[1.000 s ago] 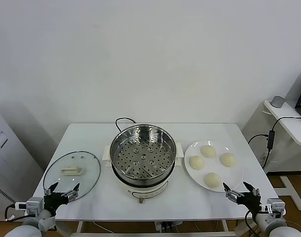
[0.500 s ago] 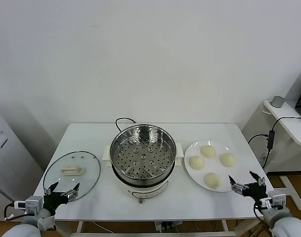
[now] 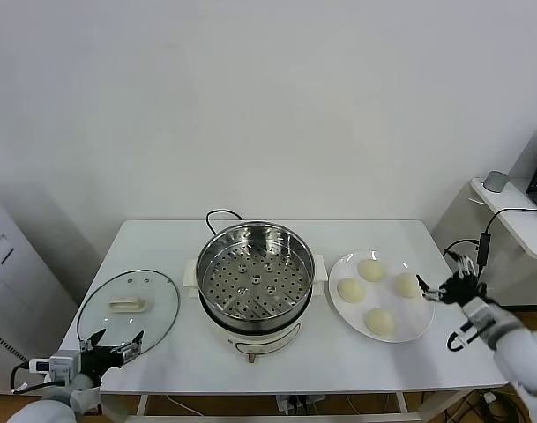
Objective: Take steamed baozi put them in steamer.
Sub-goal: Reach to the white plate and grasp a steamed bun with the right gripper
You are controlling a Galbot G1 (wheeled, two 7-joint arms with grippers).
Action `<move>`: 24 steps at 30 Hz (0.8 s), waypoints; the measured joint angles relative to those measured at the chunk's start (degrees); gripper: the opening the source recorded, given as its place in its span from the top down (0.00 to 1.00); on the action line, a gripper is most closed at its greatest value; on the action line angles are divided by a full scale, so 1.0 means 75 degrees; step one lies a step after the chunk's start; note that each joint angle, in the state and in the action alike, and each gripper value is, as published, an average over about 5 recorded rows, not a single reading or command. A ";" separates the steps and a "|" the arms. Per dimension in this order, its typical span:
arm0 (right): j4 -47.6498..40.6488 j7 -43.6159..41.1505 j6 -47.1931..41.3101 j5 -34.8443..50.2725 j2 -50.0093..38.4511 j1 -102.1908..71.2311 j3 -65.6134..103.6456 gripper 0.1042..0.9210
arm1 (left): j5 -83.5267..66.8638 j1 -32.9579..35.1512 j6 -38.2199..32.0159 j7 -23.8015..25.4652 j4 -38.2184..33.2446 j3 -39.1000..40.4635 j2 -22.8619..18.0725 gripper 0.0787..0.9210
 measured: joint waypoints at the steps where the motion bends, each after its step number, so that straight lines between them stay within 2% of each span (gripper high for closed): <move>1: -0.0139 -0.0199 0.0043 -0.0057 -0.0089 0.0245 -0.0175 0.12 | 0.0021 -0.0002 0.0019 -0.0008 0.0004 -0.0002 -0.0008 0.12; 13: -0.2132 -0.2883 0.0546 0.0085 -0.0654 0.4134 -0.3509 0.12 | 0.0198 -0.0064 0.0168 0.0101 0.0086 -0.0046 -0.0089 0.12; 24: -0.4490 -0.5225 0.1448 0.0115 0.0083 0.7536 -0.6603 0.12 | 0.0260 -0.0084 0.0309 0.0335 0.0067 -0.0071 -0.0121 0.12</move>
